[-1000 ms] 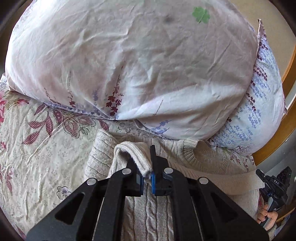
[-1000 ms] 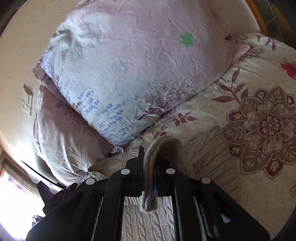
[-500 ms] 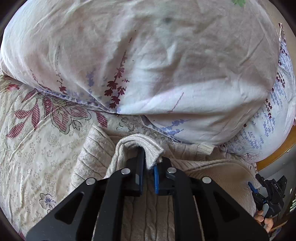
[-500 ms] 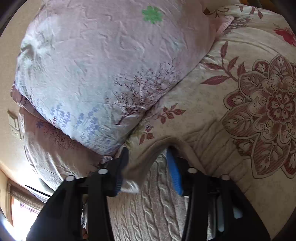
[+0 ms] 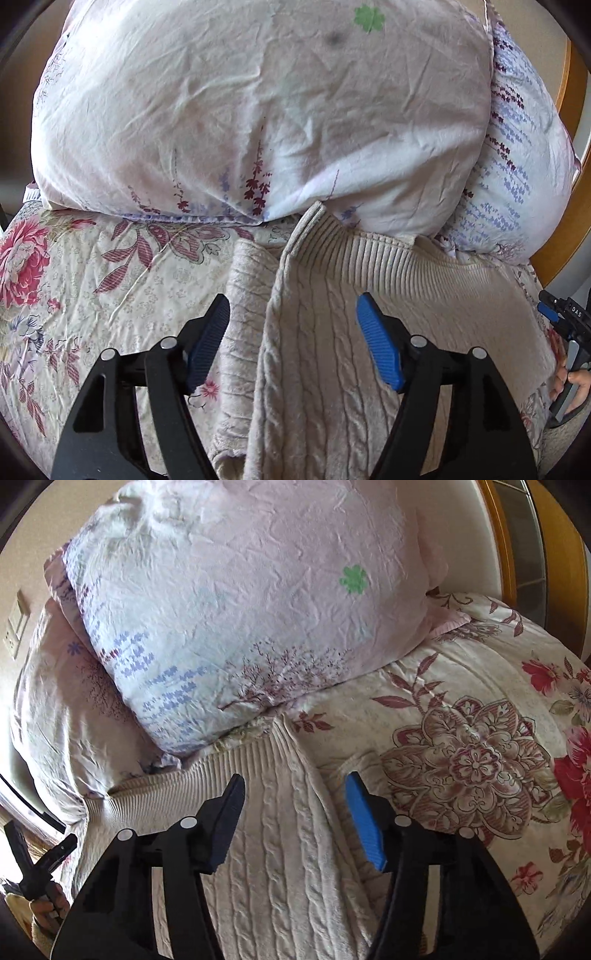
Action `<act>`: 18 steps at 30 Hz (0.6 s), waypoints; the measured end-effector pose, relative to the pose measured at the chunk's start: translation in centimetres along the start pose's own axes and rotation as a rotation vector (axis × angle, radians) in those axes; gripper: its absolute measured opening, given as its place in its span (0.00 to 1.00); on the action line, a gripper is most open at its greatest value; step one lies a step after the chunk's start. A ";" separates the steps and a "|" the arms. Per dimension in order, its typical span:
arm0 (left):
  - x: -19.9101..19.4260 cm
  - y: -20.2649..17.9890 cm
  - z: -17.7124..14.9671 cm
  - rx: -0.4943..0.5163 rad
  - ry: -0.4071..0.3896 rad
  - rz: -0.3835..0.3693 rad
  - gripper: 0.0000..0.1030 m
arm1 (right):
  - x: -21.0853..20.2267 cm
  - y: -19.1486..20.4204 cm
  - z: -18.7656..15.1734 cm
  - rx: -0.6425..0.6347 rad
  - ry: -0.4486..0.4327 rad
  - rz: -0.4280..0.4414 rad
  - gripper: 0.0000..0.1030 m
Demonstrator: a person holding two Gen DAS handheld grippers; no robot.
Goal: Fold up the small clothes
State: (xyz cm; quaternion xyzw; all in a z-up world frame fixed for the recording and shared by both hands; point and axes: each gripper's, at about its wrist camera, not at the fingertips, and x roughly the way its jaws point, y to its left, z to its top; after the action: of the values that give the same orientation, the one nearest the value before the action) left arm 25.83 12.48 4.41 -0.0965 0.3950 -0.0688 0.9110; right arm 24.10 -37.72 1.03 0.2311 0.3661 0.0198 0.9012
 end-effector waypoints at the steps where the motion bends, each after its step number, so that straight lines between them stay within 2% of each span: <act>1: 0.1 0.4 -0.4 0.002 0.017 0.001 0.55 | 0.4 -0.1 -0.2 -0.003 0.018 -0.009 0.51; 2: 0.3 0.6 -0.7 0.001 0.031 0.001 0.49 | 0.7 -0.2 -0.5 -0.007 0.037 -0.012 0.49; 5: 0.6 0.9 -1.5 0.006 0.049 0.003 0.39 | 1.5 0.1 -1.2 -0.034 0.074 -0.028 0.39; 7: 0.8 0.5 -1.7 0.021 0.057 0.007 0.33 | 1.6 0.6 -1.5 -0.070 0.075 -0.060 0.28; 8: 0.8 0.4 -1.8 0.031 0.058 0.008 0.27 | 1.5 0.6 -1.6 -0.080 0.071 -0.062 0.19; 9: 1.0 -0.2 -1.9 0.044 0.060 0.014 0.24 | 1.3 0.6 -1.6 -0.080 0.071 -0.049 0.11; 14: 1.0 -1.0 -1.9 0.066 0.052 0.028 0.08 | 0.2 0.6 -2.2 -0.077 0.060 -0.039 0.09; 18: 0.8 -0.2 -2.2 0.069 0.055 0.041 0.10 | 0.0 0.5 -2.9 -0.081 0.068 -0.073 0.09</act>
State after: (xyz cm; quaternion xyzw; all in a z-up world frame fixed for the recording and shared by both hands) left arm 24.73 11.83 2.45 -0.0552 0.4192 -0.0664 0.9038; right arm 22.17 -36.07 -0.56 0.1801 0.4038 0.0097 0.8969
